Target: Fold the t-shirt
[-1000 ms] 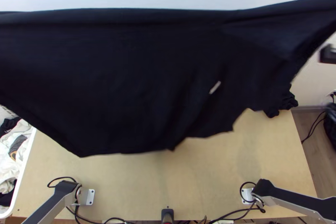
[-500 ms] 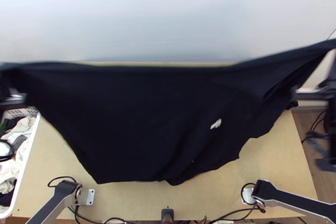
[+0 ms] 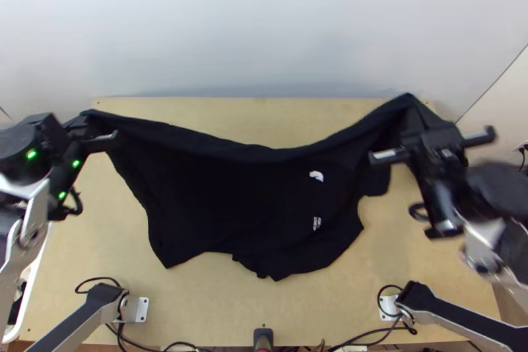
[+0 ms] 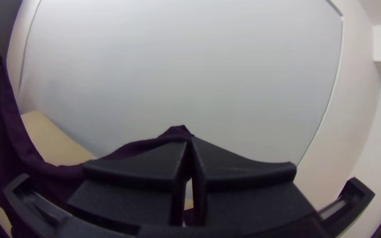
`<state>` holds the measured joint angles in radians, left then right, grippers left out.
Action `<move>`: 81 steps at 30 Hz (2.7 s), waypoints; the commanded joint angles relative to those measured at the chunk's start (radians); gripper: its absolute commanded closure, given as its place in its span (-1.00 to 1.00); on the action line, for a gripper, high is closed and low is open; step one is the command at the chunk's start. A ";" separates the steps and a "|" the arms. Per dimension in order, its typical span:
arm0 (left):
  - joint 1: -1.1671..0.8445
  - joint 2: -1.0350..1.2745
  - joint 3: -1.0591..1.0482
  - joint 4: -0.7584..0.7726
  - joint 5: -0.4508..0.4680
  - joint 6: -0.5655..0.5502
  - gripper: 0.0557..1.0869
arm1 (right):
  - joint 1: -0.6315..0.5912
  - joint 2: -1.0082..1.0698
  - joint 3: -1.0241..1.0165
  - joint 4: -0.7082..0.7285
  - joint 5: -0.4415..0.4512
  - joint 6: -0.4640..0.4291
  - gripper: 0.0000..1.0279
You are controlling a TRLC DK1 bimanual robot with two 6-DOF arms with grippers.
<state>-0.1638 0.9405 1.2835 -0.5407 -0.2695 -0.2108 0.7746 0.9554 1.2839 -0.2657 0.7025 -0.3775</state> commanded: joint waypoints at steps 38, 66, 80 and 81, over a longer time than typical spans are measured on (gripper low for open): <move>0.190 1.100 0.329 0.582 0.026 -0.022 0.93 | -0.485 1.384 0.867 -0.237 -0.460 0.723 0.95; 0.228 1.138 0.527 0.258 0.119 -0.210 -0.91 | -0.406 1.421 0.986 -0.383 -0.408 0.873 -0.91; 0.296 0.667 0.280 -0.258 0.371 -0.041 -0.90 | -0.330 1.152 0.925 -0.756 -0.414 0.845 -0.91; 0.302 0.613 0.218 -0.268 0.388 -0.024 -0.90 | -0.325 1.123 0.928 -0.756 -0.422 0.850 -0.91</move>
<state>0.0967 1.8175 1.7184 -0.6334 -0.0101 -0.3328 0.4175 2.2284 2.2433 -0.9260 0.2916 0.4637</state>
